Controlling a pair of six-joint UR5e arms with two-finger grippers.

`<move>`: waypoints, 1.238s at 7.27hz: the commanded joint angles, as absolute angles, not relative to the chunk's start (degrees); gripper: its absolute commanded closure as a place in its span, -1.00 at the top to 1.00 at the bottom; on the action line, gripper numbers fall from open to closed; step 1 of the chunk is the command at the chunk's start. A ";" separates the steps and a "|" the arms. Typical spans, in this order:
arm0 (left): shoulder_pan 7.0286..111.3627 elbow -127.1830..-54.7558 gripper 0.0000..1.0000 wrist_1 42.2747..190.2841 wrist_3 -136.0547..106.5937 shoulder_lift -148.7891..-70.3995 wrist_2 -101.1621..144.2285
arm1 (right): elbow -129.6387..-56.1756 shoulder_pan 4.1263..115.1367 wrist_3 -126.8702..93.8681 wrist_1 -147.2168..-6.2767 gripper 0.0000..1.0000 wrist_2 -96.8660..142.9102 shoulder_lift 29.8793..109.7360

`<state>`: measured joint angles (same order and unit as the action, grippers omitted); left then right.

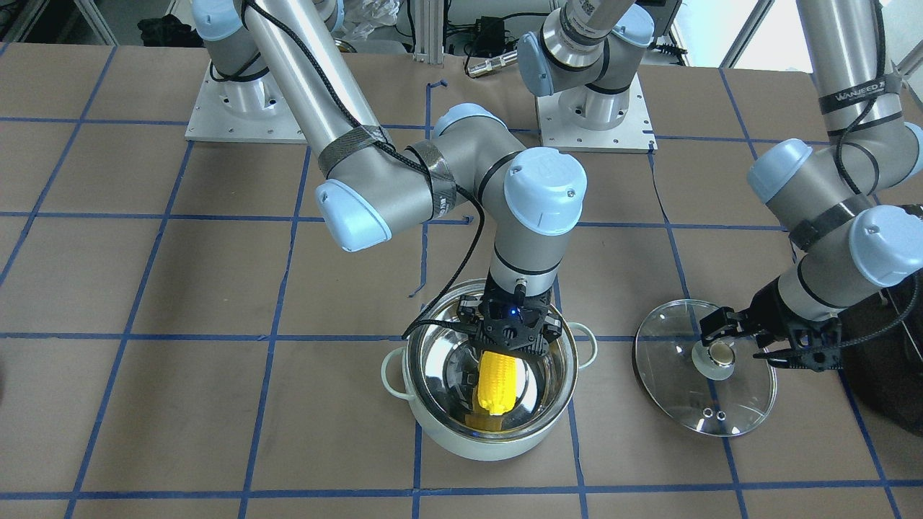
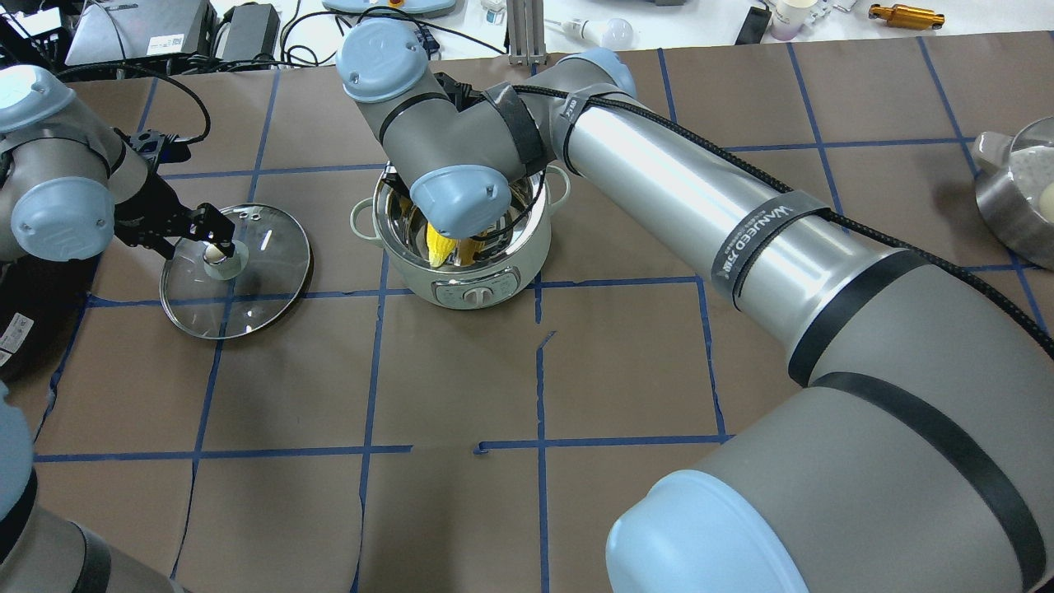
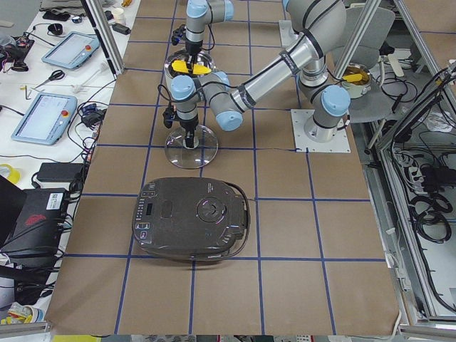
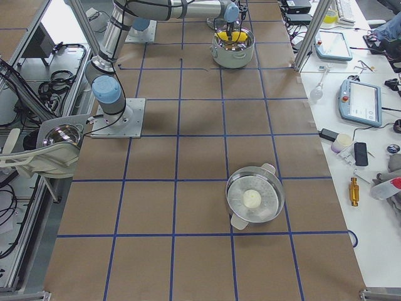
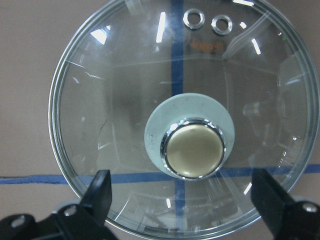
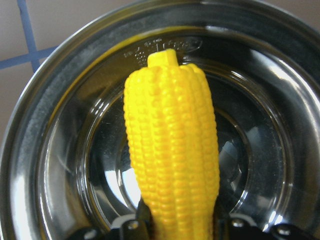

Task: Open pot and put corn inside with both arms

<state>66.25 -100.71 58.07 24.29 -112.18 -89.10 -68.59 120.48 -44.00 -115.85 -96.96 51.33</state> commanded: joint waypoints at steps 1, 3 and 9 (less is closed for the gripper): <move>66.44 -100.63 1.00 58.18 24.17 -112.06 -88.86 | -68.64 119.28 -43.77 -115.84 1.00 -97.65 53.68; 67.84 -100.20 1.00 60.54 22.34 -110.05 -88.95 | -69.78 117.60 -41.58 -115.22 1.00 -97.73 56.94; 87.84 -88.68 1.00 80.86 -0.78 -96.44 -89.47 | -73.29 95.67 -22.38 -89.28 1.00 -91.58 74.05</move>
